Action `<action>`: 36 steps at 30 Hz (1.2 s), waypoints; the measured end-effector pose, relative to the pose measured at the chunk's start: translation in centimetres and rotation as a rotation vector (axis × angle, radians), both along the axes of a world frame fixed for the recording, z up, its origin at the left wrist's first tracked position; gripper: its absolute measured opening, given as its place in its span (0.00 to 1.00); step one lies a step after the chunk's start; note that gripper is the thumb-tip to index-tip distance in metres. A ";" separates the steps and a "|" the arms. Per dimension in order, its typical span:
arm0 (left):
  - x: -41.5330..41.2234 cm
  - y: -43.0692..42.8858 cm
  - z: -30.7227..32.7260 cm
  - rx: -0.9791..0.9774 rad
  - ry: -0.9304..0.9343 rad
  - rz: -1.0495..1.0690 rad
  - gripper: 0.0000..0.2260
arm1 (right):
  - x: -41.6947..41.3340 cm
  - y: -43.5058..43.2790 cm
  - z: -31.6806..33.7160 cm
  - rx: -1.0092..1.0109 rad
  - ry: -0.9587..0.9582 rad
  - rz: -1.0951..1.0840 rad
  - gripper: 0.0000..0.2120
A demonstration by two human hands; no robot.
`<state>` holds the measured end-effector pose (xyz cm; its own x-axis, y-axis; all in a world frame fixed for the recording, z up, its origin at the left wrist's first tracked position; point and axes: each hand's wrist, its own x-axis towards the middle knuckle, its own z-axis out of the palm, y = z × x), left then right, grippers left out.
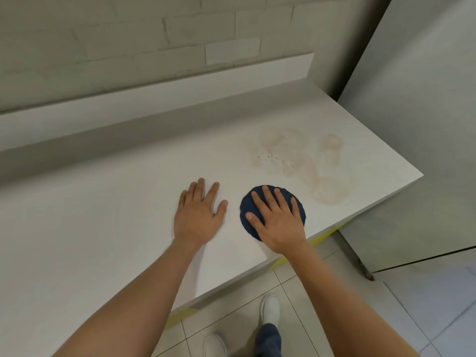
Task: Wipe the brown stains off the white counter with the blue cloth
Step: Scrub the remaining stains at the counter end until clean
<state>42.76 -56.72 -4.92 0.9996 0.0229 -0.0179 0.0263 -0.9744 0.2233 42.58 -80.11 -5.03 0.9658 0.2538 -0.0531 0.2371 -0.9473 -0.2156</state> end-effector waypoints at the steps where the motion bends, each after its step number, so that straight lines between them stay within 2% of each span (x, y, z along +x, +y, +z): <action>1: 0.0 0.0 0.0 0.002 -0.003 -0.003 0.31 | -0.5 -0.8 -0.2 -0.003 -0.006 0.011 0.31; 6: 0.0 0.1 -0.1 -0.002 0.008 -0.002 0.31 | 1.8 -4.7 0.2 -0.027 0.014 -0.056 0.31; 10: 0.0 -0.1 -0.1 -0.003 0.002 0.009 0.31 | 5.5 -3.0 0.6 -0.069 0.070 -0.150 0.31; 14: 0.0 0.0 -0.1 0.001 0.011 0.014 0.31 | 5.1 0.2 1.0 -0.047 0.048 -0.016 0.31; 18: 0.0 -0.2 0.0 -0.007 0.002 0.023 0.31 | 1.8 -1.8 0.6 -0.013 0.021 0.138 0.30; 23: -0.1 -0.2 0.1 -0.013 0.006 0.024 0.30 | 4.1 -6.0 0.8 -0.038 0.040 0.095 0.31; 27: -0.1 -0.4 0.2 -0.024 0.005 0.037 0.30 | 8.5 -3.5 1.3 -0.062 0.099 0.014 0.31; 32: 0.4 -0.4 0.8 -0.030 0.054 0.048 0.29 | 7.4 0.5 0.8 -0.060 0.053 0.163 0.31; 36: 1.3 -0.9 1.6 -0.060 0.005 0.064 0.28 | 4.4 -1.9 0.2 -0.016 0.000 0.254 0.30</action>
